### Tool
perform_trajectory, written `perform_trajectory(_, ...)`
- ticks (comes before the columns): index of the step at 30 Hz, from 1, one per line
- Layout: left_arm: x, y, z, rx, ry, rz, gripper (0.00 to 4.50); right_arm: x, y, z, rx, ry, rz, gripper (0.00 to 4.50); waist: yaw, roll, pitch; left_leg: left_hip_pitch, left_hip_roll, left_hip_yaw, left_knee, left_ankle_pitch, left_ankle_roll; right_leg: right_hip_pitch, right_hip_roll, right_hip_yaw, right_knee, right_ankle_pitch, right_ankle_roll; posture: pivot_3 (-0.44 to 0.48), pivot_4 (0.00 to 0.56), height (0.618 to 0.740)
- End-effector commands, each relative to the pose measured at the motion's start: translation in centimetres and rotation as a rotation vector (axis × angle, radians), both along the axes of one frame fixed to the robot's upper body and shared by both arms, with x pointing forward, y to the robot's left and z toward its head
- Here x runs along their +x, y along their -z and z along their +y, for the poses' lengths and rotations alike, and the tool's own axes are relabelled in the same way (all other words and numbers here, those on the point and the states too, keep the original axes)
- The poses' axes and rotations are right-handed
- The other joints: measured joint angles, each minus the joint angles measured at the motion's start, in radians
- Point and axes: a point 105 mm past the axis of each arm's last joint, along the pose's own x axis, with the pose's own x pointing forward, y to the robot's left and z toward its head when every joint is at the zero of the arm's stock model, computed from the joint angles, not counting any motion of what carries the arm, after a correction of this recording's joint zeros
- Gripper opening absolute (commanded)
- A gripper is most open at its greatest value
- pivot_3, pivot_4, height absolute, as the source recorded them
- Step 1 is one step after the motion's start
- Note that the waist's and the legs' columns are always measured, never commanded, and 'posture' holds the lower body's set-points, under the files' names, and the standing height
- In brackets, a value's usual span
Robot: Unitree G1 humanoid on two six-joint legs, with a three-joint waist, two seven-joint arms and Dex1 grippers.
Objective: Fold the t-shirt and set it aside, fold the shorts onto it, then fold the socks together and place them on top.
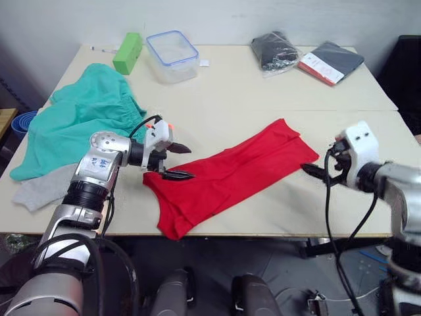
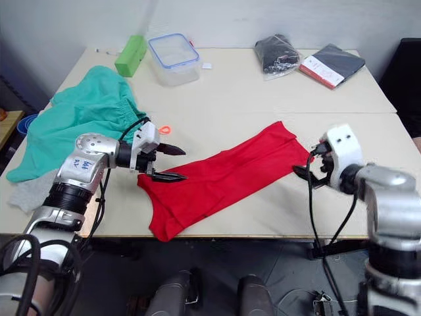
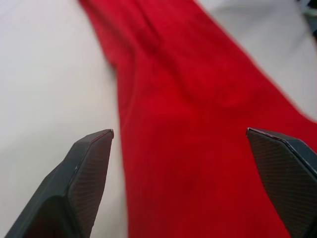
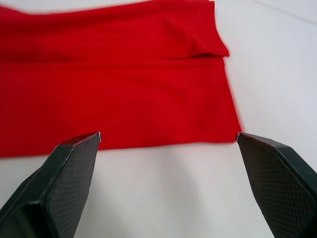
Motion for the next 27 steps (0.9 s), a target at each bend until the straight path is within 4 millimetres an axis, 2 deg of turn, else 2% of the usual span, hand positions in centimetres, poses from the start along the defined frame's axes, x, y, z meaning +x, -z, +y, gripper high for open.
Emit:
perform_trajectory(1,0.7,-0.1,0.6,0.024,-0.018,-0.002,4.50,-0.4,0.0,0.3,0.113,0.109,0.015,4.46,0.000,0.000,0.000,-0.001,-0.001,0.001,0.000,0.000,0.000,-0.002,0.000,0.000,0.001,0.000,0.000,0.000,0.150,0.740)
perform_trajectory(4,1.0,0.3,1.0,0.047,-0.019,0.024,4.50,0.2,1.0,1.2,0.203,0.165,0.050,4.46,0.005,0.000,0.000,-0.005,-0.003,0.002,0.000,0.000,0.000,-0.010,0.001,0.001,0.005,0.000,0.000,0.000,0.150,0.740)
perform_trajectory(8,1.3,0.6,0.9,0.056,-0.019,0.052,4.50,1.4,2.4,1.8,0.274,0.231,0.077,4.46,0.008,0.000,0.000,-0.006,-0.003,0.005,-0.001,0.001,0.000,-0.011,0.001,0.001,0.007,0.000,0.000,0.000,0.150,0.740)
perform_trajectory(11,1.4,0.8,0.7,0.042,-0.015,0.080,3.95,2.6,3.0,1.8,0.337,0.278,0.085,4.50,0.005,-0.002,-0.001,-0.006,-0.002,0.007,0.000,0.001,0.001,-0.011,0.001,0.001,0.005,0.000,0.000,0.000,0.150,0.740)
perform_trajectory(14,1.0,1.4,0.8,0.046,0.001,0.101,3.01,3.6,3.3,1.8,0.382,0.312,0.070,4.50,-0.005,-0.005,-0.003,-0.005,-0.002,0.009,0.000,0.001,0.002,-0.011,0.001,0.002,0.006,0.000,0.000,0.000,0.150,0.740)
perform_trajectory(17,0.8,1.8,0.8,0.046,0.010,0.112,2.05,4.2,3.8,2.5,0.433,0.310,0.067,3.88,-0.015,-0.009,-0.005,-0.004,-0.002,0.009,-0.001,0.001,0.002,-0.011,0.001,0.002,0.006,0.000,0.000,0.000,0.150,0.740)
perform_trajectory(21,0.6,1.9,0.9,0.038,0.015,0.110,0.78,4.9,4.2,2.5,0.434,0.326,0.058,2.52,-0.019,-0.010,-0.006,-0.003,-0.002,0.009,-0.002,0.001,0.002,-0.011,0.001,0.002,0.006,0.000,0.000,0.000,0.150,0.740)
perform_trajectory(23,0.7,1.9,1.0,0.042,-0.003,0.102,0.20,5.4,3.7,2.6,0.412,0.294,0.018,1.87,-0.023,-0.010,-0.006,-0.003,-0.002,0.009,-0.003,0.001,0.002,-0.011,0.001,0.003,0.006,0.000,0.000,0.000,0.150,0.740)
perform_trajectory(24,0.7,2.0,1.1,0.042,-0.008,0.102,0.00,5.7,3.5,2.8,0.415,0.278,0.008,1.51,-0.023,-0.010,-0.006,-0.002,-0.002,0.009,-0.004,0.001,0.002,-0.011,0.001,0.003,0.006,0.000,0.000,0.000,0.150,0.740)
perform_trajectory(27,0.4,1.9,1.2,0.022,-0.009,0.110,0.00,6.5,3.0,3.3,0.419,0.233,-0.006,0.53,-0.026,-0.010,-0.006,-0.002,-0.002,0.010,-0.004,0.001,0.001,-0.011,0.001,0.003,0.006,0.000,0.000,0.000,0.150,0.740)
